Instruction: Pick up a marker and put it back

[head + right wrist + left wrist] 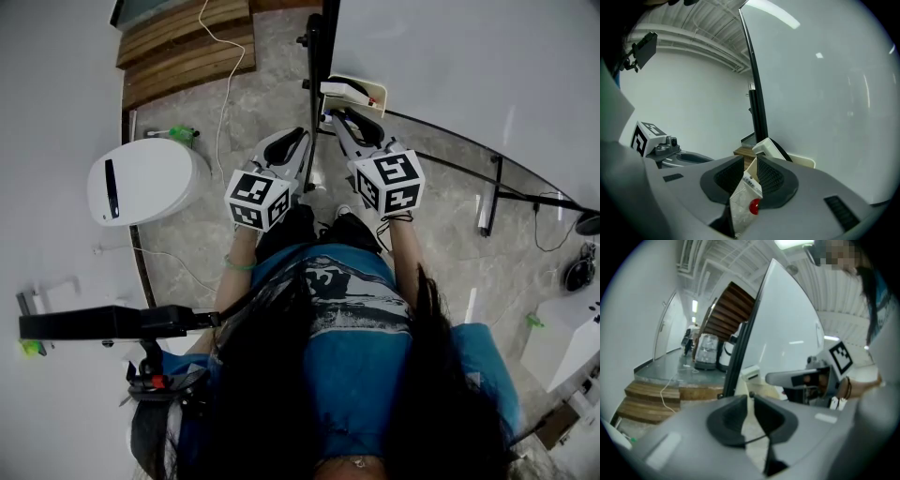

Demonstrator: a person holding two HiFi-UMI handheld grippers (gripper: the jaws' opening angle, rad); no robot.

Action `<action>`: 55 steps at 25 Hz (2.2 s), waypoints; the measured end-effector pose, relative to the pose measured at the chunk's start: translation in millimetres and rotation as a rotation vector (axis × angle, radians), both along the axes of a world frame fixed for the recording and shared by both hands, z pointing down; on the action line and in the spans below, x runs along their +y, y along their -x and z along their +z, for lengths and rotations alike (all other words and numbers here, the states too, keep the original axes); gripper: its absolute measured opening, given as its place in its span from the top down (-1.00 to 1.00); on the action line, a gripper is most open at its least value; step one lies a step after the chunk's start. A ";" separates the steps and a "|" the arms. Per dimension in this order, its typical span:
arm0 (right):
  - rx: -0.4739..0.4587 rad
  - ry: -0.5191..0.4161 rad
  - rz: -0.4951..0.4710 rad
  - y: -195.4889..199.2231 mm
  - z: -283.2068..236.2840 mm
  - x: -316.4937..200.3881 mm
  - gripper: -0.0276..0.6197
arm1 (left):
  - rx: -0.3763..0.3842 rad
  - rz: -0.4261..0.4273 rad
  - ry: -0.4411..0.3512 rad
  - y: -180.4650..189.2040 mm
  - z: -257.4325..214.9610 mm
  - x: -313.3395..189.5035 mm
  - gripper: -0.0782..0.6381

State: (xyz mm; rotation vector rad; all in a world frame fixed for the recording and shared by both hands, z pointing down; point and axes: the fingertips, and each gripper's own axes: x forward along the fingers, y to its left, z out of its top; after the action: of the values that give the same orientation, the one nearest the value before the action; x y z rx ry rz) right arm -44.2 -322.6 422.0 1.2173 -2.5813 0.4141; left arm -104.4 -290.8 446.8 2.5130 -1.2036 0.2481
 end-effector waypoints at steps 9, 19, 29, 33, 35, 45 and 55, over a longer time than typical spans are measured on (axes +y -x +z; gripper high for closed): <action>-0.060 0.025 -0.089 -16.0 -4.1 27.2 0.65 | 0.009 -0.072 -0.003 -25.5 -1.0 15.5 0.70; -0.097 0.094 -0.228 -46.3 17.7 71.4 0.75 | 0.021 -0.220 0.071 -61.4 26.3 69.1 0.70; -0.127 0.175 -0.285 -37.5 44.5 90.1 0.82 | 0.008 -0.318 0.136 -46.2 50.6 105.6 0.70; -0.122 0.202 -0.310 -24.2 49.7 107.5 0.83 | 0.008 -0.343 0.135 -35.5 50.9 119.0 0.70; -0.113 0.209 -0.328 -20.1 47.6 121.2 0.84 | 0.011 -0.352 0.122 -33.1 43.3 129.5 0.70; -0.095 0.186 -0.401 21.1 31.8 194.7 0.86 | 0.023 -0.416 0.071 5.0 22.0 206.7 0.70; -0.148 0.228 -0.330 20.1 47.2 282.0 0.86 | 0.010 -0.387 0.055 11.6 33.3 296.7 0.70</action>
State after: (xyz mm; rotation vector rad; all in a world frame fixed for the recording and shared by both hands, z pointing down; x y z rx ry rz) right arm -64.3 -40.7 469.2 0.6927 -2.6982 0.7242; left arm -116.0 5.9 480.0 2.1746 -1.6197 0.1668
